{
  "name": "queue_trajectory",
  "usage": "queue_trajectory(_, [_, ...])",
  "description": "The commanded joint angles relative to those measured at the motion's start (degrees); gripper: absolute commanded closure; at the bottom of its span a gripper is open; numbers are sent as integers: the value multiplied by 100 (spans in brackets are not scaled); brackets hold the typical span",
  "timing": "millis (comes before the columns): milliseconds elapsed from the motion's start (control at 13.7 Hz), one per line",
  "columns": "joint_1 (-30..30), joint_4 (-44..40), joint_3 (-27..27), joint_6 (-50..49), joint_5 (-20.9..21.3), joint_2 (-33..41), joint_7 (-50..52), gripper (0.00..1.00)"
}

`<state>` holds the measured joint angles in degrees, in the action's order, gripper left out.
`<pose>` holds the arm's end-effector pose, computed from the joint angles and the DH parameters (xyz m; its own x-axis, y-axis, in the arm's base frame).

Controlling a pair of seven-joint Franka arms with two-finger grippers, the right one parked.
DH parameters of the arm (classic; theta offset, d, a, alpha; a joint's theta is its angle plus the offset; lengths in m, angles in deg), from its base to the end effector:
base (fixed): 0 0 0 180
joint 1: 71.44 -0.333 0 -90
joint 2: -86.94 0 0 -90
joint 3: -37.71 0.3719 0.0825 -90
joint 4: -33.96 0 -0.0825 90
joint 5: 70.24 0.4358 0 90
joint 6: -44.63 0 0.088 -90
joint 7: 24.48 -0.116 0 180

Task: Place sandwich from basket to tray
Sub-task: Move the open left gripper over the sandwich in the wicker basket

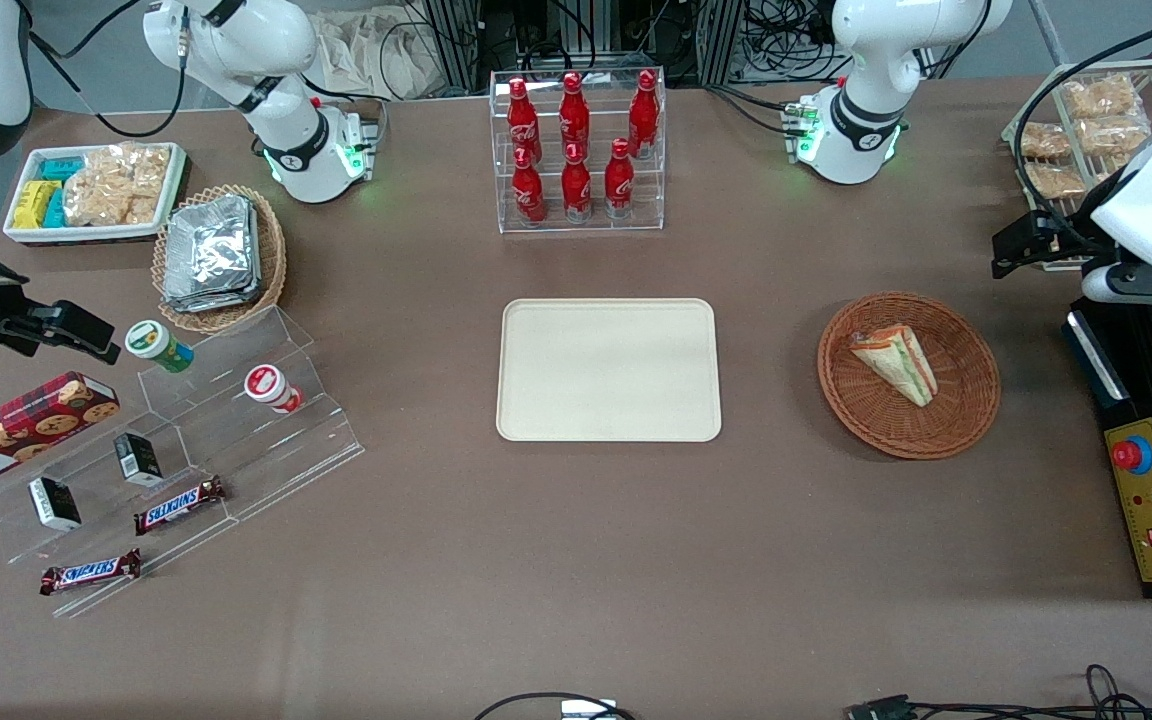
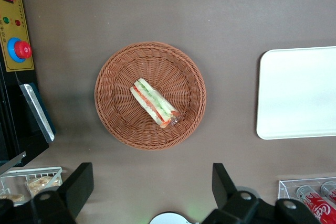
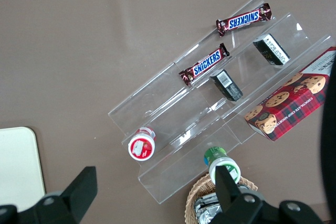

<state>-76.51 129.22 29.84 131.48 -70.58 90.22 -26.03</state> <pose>0.5761 -0.0313 0.6527 0.9931 -0.0751 -0.0900 -0.0753 -0.9972 0.0005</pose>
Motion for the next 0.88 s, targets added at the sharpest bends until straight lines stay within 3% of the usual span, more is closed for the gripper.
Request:
queue_trajectory(0, [50,-104,66,-133,121,-38,-143,0])
queue_trajectory(365, [103,157,5,41,175,-135,619,0])
queue_trajectory(803, [68,2493,22,1788,166,584,1859,0])
